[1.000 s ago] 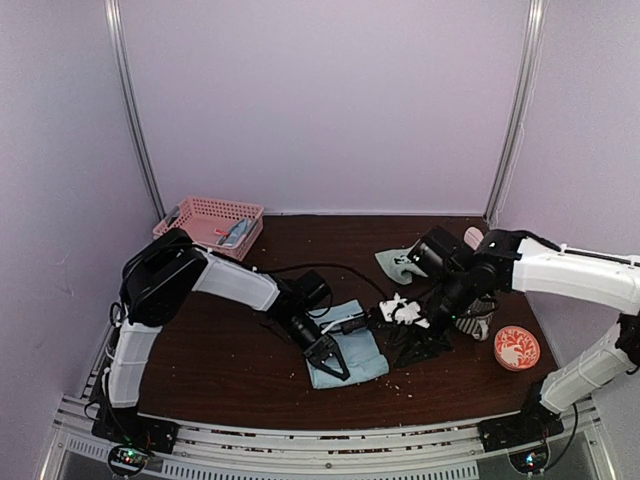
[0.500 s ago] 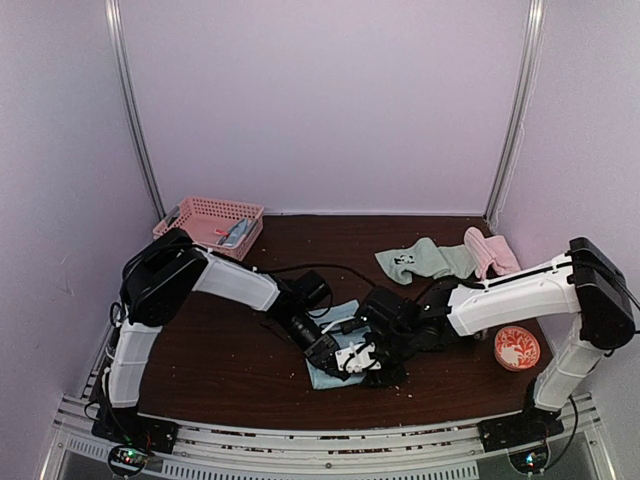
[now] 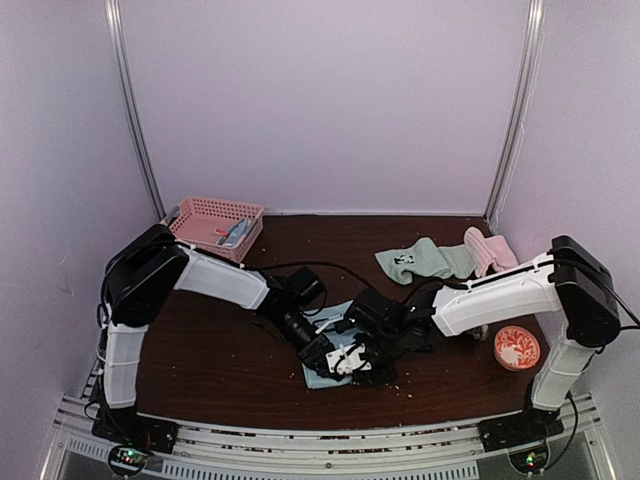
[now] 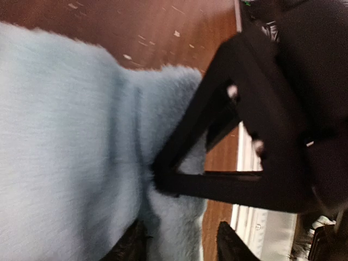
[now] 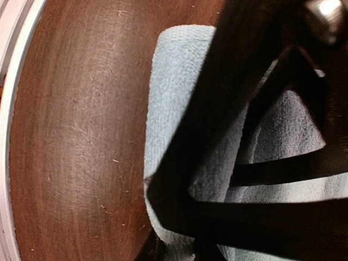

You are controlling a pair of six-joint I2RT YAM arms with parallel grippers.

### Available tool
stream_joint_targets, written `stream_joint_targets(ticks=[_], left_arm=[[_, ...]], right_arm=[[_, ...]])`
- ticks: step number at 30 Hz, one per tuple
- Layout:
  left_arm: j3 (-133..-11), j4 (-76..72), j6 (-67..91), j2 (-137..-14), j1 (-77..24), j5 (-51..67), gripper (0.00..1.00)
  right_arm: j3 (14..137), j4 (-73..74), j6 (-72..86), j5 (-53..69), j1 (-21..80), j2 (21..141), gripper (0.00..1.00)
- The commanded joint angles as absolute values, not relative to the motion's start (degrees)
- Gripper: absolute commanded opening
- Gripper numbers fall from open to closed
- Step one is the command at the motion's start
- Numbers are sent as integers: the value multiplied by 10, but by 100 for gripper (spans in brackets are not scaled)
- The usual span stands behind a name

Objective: Roll the towels
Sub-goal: Roll the towel at the center of the board.

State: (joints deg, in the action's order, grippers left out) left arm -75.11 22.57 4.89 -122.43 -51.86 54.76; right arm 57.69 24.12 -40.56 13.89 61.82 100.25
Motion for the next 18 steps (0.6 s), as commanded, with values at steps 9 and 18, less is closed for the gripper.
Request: stream_joint_targets(ticks=[9, 18], left_arm=[[-562, 85, 121, -878, -511, -34, 53], [-513, 42, -52, -774, -647, -38, 57]], right_arm=[[748, 591, -420, 443, 507, 1186, 8], [947, 776, -437, 505, 450, 1404, 8]])
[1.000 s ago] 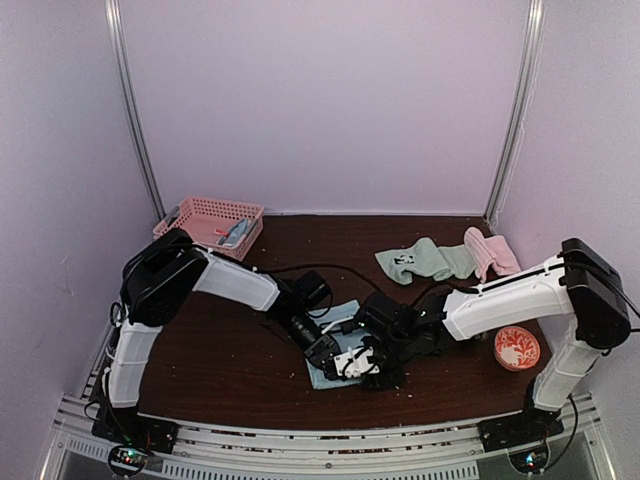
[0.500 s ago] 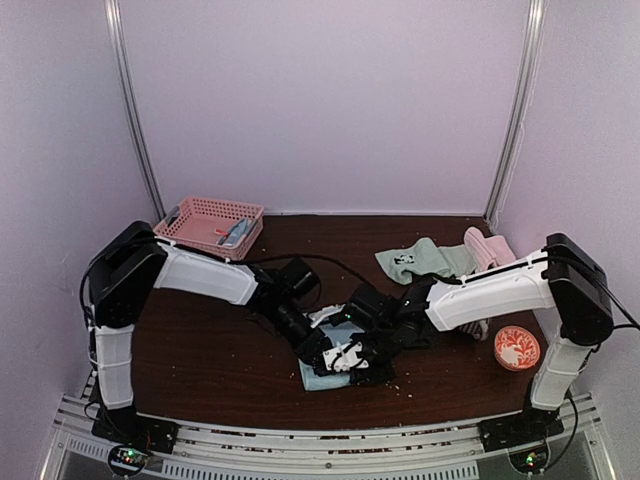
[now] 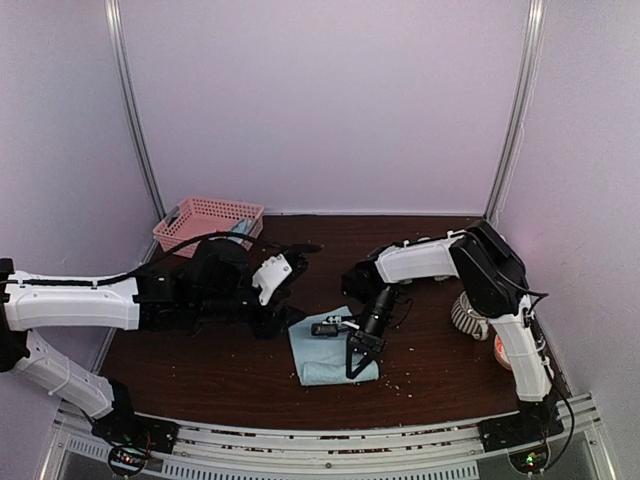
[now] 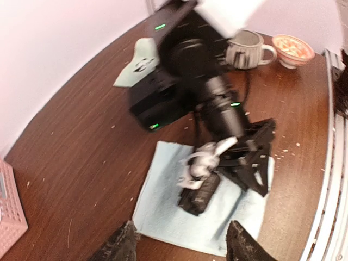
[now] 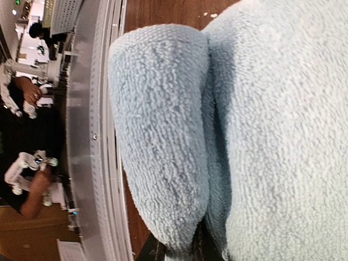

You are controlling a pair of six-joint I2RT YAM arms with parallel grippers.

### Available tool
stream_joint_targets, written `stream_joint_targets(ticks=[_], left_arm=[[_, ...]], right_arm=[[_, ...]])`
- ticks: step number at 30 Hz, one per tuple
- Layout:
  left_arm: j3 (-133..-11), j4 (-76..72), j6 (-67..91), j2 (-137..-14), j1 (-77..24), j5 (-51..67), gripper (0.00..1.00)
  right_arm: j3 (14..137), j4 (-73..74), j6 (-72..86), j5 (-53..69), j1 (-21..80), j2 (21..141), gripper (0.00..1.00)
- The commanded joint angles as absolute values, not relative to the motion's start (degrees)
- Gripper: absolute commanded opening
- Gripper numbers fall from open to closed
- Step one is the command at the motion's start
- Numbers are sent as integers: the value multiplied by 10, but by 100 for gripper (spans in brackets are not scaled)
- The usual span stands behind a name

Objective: Roll the towels
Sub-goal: Roll the towel at the center of the board.

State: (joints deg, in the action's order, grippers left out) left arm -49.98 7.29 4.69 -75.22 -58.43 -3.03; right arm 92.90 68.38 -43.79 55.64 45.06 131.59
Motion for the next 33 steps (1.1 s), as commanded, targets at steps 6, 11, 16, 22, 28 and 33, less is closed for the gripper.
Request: stream_joint_targets(ticks=[6, 11, 16, 22, 28, 33], left_arm=[[-623, 160, -123, -941, -712, -6, 53], [-665, 183, -146, -1027, -726, -29, 51], [-675, 185, -157, -1062, -728, -59, 51], [-668, 170, -161, -1076, -729, -77, 40], [-670, 173, -154, -1094, -729, -71, 25], [-666, 173, -149, -1091, -729, -51, 13]], right_arm=[[983, 768, -392, 489, 450, 1412, 8], [1000, 776, -382, 484, 451, 1400, 8], [995, 775, -379, 486, 450, 1400, 8], [993, 773, -377, 490, 450, 1395, 9], [998, 778, -387, 505, 449, 1330, 18], [1010, 777, -395, 517, 432, 1266, 34]])
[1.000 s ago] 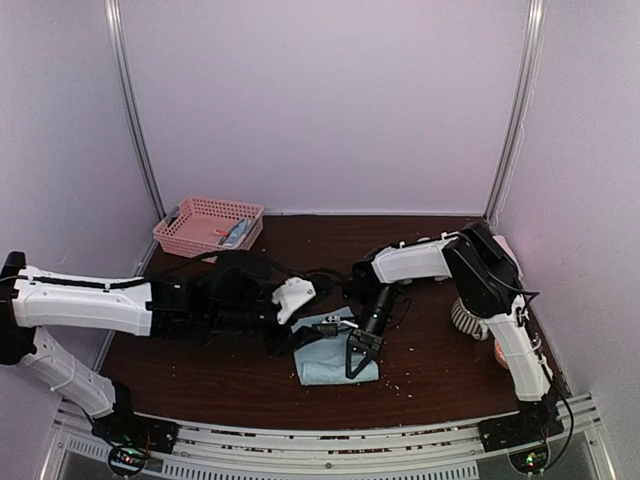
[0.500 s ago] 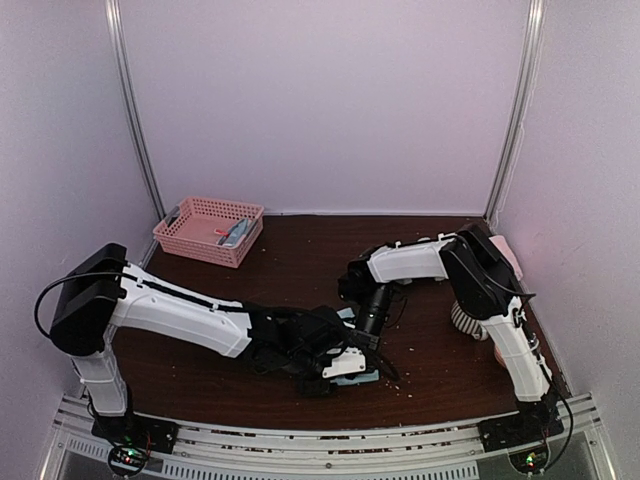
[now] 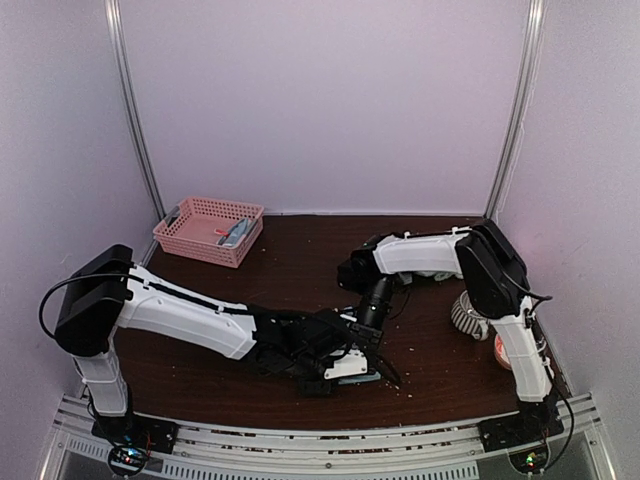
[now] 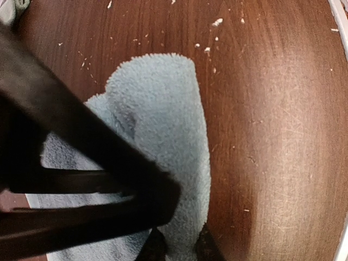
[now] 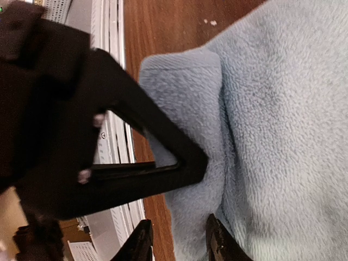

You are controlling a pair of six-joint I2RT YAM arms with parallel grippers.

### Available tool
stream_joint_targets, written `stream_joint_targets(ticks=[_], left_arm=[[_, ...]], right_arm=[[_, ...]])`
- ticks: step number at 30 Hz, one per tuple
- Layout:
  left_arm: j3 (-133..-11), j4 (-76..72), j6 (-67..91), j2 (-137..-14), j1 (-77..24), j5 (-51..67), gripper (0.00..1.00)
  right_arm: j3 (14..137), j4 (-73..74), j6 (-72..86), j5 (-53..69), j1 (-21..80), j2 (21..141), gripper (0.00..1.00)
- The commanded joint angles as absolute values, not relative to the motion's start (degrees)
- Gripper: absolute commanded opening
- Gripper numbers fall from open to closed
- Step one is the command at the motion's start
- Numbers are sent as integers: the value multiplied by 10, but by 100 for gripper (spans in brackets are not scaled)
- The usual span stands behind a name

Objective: Roll the towels
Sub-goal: Roll the towel at the center of the board.

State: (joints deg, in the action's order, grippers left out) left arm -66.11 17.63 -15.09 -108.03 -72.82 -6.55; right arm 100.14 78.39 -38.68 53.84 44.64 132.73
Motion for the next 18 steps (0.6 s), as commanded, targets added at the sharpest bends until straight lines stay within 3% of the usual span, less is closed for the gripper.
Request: stream_joint_targets(ticks=[1, 10, 18], left_arm=[[-666, 173, -146, -1091, -729, -44, 11], [-675, 170, -136, -1093, -735, -36, 7], [-656, 168, -82, -1067, -735, -5, 6]], right_arm=[[1016, 778, -396, 520, 427, 1262, 35], [1115, 776, -362, 516, 410, 1362, 34], [1075, 653, -237, 368, 404, 1386, 33]])
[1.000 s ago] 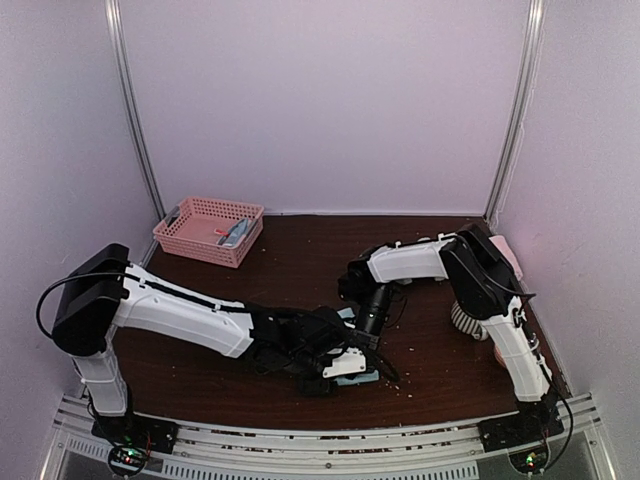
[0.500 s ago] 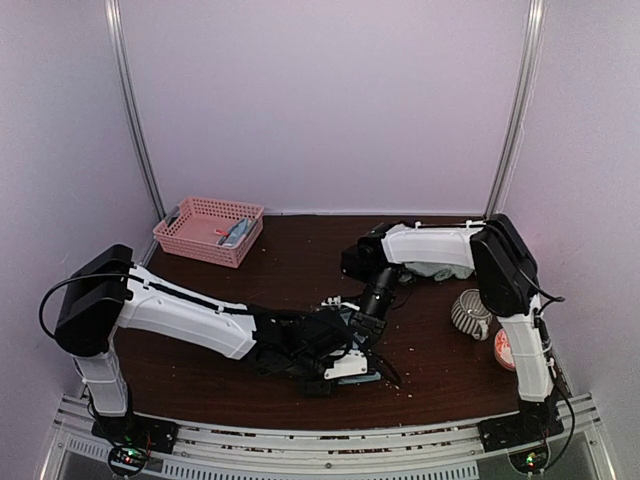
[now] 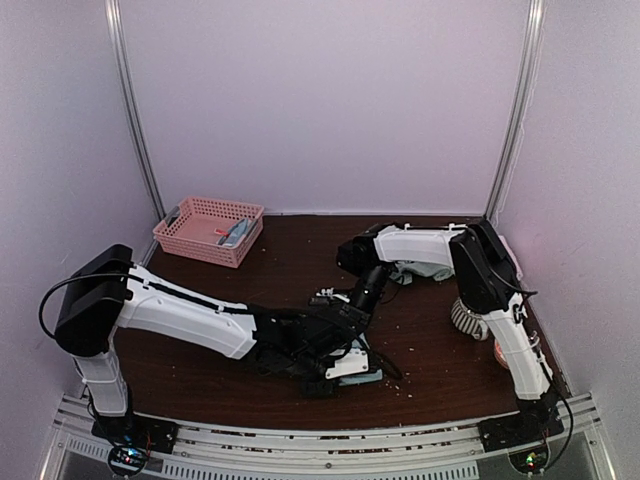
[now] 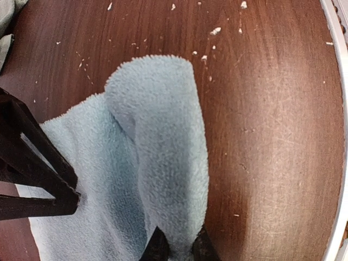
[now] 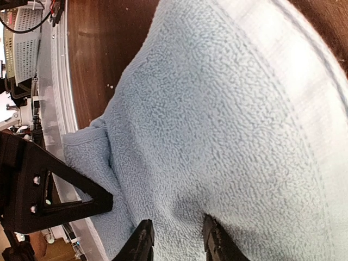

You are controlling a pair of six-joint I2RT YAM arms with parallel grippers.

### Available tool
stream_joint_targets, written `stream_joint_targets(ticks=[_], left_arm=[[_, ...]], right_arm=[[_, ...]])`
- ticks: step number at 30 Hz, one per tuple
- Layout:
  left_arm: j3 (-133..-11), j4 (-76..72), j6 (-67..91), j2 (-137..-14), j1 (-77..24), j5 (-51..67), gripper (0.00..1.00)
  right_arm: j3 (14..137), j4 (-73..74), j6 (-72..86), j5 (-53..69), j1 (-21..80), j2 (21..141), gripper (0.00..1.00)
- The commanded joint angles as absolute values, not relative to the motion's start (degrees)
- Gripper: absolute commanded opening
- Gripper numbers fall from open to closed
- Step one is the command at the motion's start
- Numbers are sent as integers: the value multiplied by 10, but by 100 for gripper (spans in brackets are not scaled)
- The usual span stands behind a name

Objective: Roll the towels
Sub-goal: Roll the towel at the center of the board.

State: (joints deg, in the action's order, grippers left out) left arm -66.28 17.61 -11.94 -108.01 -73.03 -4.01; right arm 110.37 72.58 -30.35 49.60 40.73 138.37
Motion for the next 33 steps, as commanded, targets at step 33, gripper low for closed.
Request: stream_joint_targets(ticks=[33], left_arm=[[-707, 173, -1, -1242, -536, 536, 7]], right_arm=[[999, 648, -353, 471, 241, 988, 46]])
